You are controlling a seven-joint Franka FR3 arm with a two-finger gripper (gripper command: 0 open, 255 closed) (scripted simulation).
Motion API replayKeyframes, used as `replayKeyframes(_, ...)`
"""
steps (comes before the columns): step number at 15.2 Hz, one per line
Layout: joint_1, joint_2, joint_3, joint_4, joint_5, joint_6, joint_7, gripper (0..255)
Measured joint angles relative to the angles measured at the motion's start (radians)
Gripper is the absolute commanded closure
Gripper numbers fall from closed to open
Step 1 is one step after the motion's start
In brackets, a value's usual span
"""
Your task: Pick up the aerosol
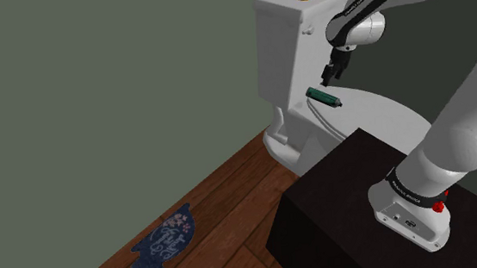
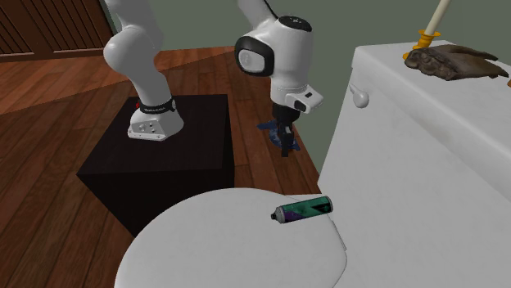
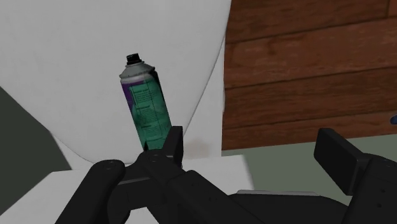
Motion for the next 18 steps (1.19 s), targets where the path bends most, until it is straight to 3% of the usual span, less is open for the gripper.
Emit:
replayKeyframes(7,-0.105,0.288,0.051,0.200,0.143,0.066,-0.146,0)
replayKeyframes(15,-0.225,0.577,0.110,0.468,0.208,0.083,-0.220,0)
replayKeyframes(18,-0.242,0.621,0.122,0.497,0.217,0.099,-0.229,0)
